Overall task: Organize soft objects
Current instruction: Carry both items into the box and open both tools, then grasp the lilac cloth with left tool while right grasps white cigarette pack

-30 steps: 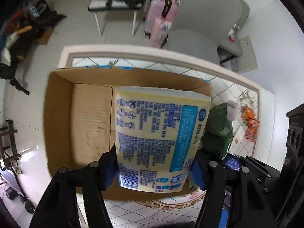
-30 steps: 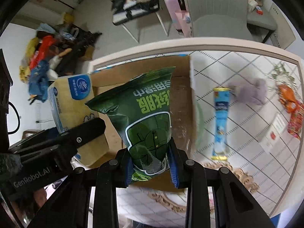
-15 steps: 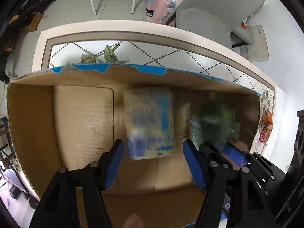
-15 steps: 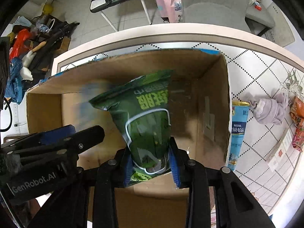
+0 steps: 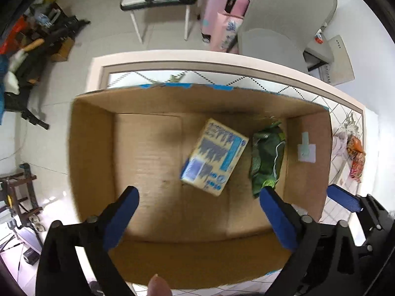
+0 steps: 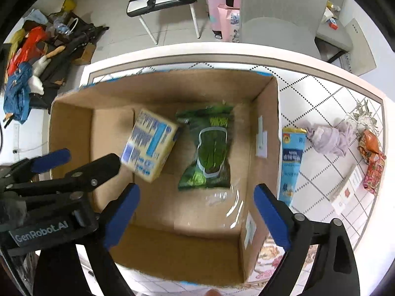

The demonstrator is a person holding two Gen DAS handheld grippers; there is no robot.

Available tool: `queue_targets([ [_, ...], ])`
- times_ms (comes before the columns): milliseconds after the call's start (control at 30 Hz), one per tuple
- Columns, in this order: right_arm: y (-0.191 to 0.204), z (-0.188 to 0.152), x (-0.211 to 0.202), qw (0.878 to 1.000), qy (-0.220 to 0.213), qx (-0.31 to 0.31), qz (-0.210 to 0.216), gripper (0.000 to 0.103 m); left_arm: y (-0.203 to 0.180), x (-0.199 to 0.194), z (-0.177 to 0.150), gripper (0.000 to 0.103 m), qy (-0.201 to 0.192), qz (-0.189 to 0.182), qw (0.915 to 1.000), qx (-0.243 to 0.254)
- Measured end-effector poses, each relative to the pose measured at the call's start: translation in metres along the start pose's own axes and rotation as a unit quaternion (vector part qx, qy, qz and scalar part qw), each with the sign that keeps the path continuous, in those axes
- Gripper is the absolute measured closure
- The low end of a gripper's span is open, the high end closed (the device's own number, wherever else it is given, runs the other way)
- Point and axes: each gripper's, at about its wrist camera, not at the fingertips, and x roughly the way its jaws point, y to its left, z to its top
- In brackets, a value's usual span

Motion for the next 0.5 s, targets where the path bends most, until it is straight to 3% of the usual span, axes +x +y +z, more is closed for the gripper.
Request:
queue_targets([
  [267,0.007,-0.049,-0.027,1.0,-0.012,-0.008,0.007,0.005,0.002,-0.04,-0.048,0.002,-0.042,0.004,0.9991,0.003],
  [500,0.007,-0.089,-0.072,0.998,-0.054,-0.028,0.013,0.005,-0.002,-0.076,-0.088,0.002,-0.078,0.013,0.9968,-0.011],
])
